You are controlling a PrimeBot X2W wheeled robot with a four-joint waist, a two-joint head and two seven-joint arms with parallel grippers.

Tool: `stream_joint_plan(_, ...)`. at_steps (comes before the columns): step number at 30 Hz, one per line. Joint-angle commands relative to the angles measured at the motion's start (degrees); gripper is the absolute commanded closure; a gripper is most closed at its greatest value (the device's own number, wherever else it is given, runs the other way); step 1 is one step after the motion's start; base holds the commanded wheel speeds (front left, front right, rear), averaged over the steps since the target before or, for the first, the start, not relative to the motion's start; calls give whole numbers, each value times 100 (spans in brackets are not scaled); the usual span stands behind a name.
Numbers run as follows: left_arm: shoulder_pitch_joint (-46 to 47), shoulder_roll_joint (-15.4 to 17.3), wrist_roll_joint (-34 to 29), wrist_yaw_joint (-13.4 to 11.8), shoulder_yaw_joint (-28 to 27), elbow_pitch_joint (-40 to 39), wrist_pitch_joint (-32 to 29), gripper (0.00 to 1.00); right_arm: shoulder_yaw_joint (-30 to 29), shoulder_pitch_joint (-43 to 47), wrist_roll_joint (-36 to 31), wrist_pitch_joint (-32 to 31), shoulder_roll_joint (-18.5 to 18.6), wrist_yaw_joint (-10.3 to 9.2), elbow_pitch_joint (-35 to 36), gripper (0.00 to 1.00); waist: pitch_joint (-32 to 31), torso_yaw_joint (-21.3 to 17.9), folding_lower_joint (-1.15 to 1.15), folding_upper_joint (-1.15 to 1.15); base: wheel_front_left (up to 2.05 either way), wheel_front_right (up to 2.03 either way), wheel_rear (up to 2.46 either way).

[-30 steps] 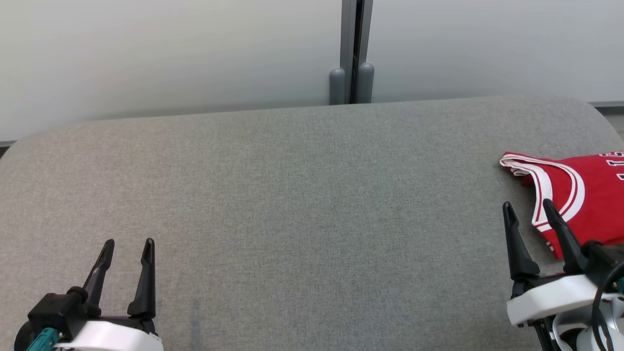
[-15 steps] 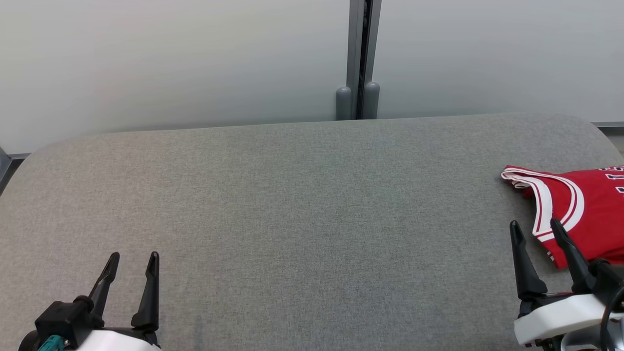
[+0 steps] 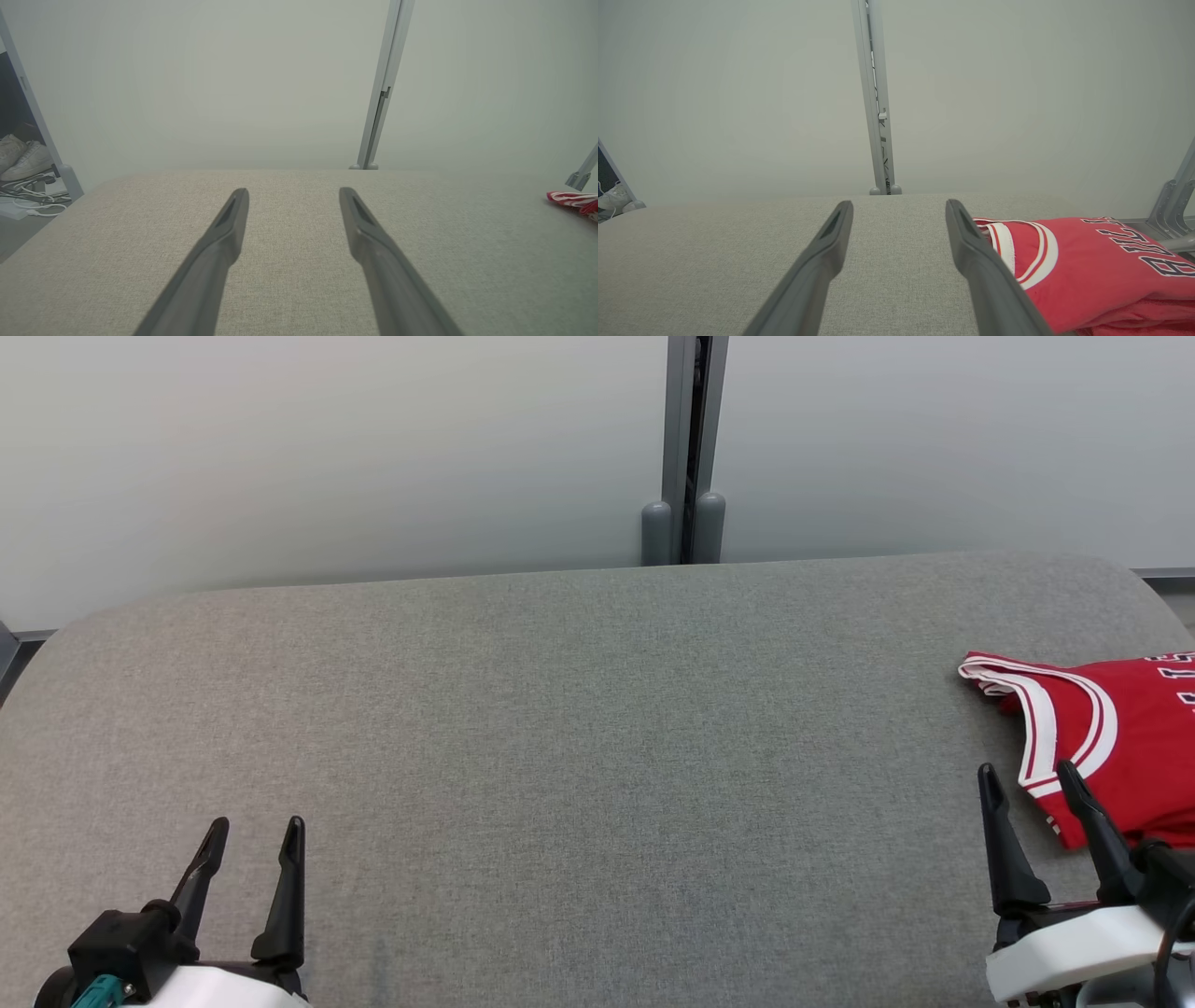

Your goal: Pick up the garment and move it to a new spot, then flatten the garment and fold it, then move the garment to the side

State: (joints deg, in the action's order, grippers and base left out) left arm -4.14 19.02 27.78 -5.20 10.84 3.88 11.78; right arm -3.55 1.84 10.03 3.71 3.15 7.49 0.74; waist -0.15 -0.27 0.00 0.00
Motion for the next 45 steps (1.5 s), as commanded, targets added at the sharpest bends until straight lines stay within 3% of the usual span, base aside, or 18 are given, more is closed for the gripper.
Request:
stream_joint_plan(1,101,44,25,-43,-9,-17,-9,0,-45,68,-19,3,-1,2,21,0,3,6,0,0,0,0,0)
stream_joint_plan(34,142,104,114,-138,25,12,26,0,-80,85,65,51,-11,2,-65,0,25,88,0,0,0,0,0)
stream_joint_plan(35,17,44,95,-116,32,26,5,100,-58,28,39,35,-29,0,-58,100,25,88,0,0,0,0,0)
stream_joint_plan(39,-140,-140,112,-113,130,212,-2,100,-38,132,57,25,-115,0,-286,100,25,88,0,0,0,0,0)
stream_joint_plan(45,-97,-271,619,-26,180,220,23,100,-293,29,675,-283,-95,0,-434,100,26,85,0,0,0,0,0)
